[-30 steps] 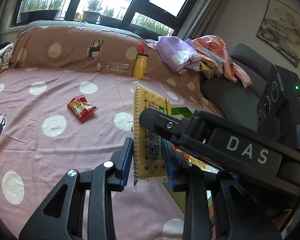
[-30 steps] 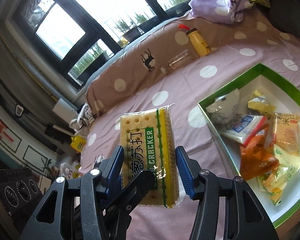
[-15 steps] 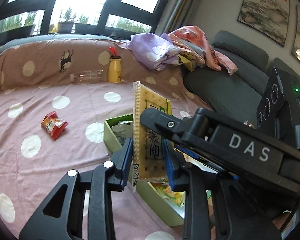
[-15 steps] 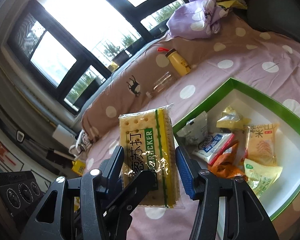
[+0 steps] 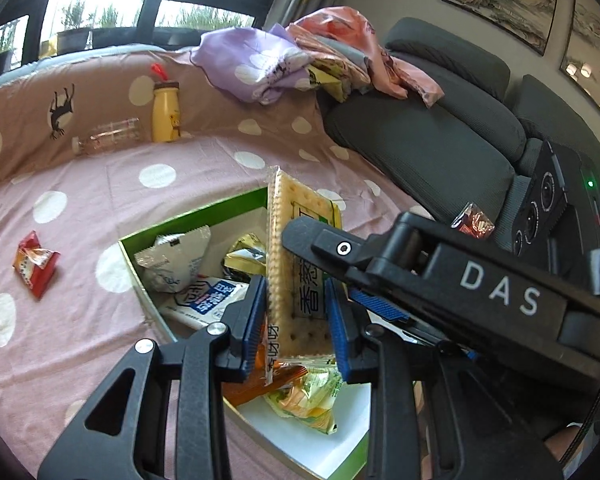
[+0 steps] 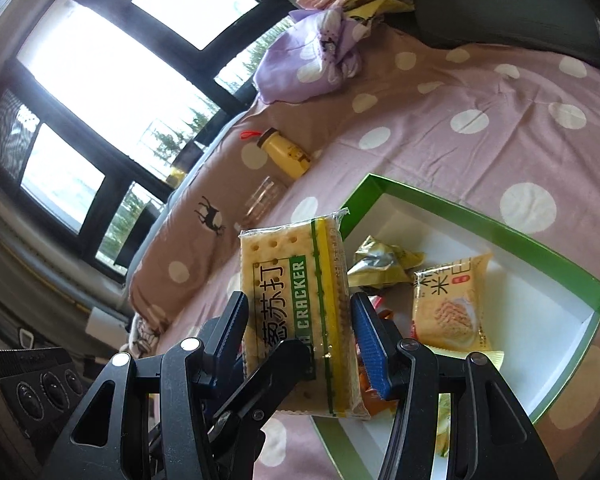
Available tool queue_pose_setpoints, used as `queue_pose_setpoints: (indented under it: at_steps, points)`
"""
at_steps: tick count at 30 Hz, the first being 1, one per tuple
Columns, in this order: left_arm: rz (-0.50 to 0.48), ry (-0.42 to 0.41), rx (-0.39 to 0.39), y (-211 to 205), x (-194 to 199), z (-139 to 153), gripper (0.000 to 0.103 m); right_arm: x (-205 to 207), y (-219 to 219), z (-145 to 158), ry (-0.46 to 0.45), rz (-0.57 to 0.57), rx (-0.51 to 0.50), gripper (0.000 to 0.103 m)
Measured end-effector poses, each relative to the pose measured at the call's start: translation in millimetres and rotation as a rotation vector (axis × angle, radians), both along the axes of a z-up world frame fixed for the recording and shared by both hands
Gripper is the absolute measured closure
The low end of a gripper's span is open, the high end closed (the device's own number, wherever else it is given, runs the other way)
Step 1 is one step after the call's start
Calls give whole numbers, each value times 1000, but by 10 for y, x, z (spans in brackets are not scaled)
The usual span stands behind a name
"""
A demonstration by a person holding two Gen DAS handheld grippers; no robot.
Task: Organize snacks
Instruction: 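Carry the soda-cracker packet over the green box and lower it inside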
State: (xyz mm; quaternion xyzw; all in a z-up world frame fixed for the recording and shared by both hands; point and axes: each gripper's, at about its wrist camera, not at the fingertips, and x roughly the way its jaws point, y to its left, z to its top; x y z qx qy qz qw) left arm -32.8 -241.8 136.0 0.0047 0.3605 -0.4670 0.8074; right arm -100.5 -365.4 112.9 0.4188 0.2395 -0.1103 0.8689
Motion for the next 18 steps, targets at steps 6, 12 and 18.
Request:
queue_pose_setpoints:
  at_steps: [6, 12, 18]
  points:
    - [-22, 56, 39, -203, 80, -150, 74, 62, -160, -175, 68, -32, 44, 47]
    - [-54, 104, 46, -334, 111, -249, 74, 47, -261, -250, 106, -73, 55, 47]
    - [-54, 145, 79, -428, 124, -370, 74, 66, -360, -370, 151, -88, 81, 47]
